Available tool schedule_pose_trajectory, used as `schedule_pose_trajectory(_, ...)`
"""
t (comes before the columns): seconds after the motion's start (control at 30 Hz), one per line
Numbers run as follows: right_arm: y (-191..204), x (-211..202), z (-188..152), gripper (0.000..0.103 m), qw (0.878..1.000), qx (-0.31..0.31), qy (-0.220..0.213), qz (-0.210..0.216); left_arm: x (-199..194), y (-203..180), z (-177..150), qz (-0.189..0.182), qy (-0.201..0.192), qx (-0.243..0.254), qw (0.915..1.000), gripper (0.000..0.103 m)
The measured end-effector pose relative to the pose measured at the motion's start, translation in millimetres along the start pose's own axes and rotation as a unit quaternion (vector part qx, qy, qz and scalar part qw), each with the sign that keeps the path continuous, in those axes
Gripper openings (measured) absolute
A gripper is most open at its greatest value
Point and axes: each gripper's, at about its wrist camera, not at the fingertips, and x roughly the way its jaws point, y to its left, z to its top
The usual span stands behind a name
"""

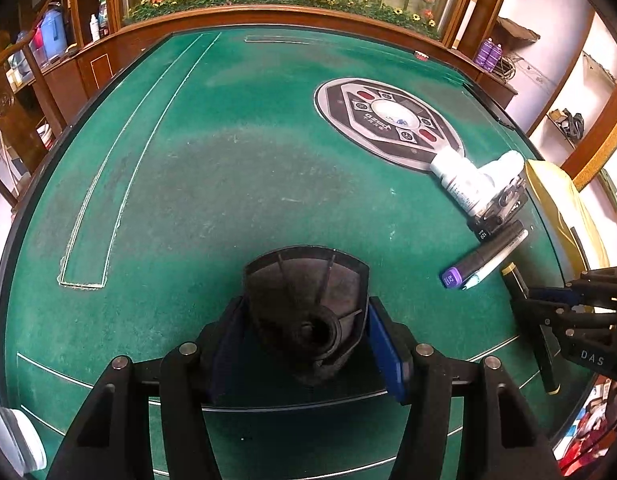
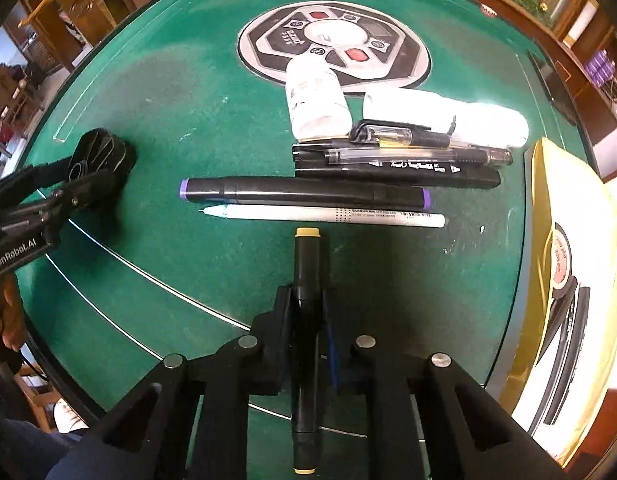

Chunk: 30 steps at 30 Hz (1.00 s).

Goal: Organize rigid objects
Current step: 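Grasp the yellow-capped black marker with the right gripper and lift it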

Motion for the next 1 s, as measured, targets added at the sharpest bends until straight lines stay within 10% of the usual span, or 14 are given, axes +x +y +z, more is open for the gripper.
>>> schedule_pose_trajectory(1.0, -84, -75, -49, 0.014, 0.983, 0.089, -0.104, 0.126, -49, -105, 9, -0.034, -0.056, 0.033, 0.9973, 0.063)
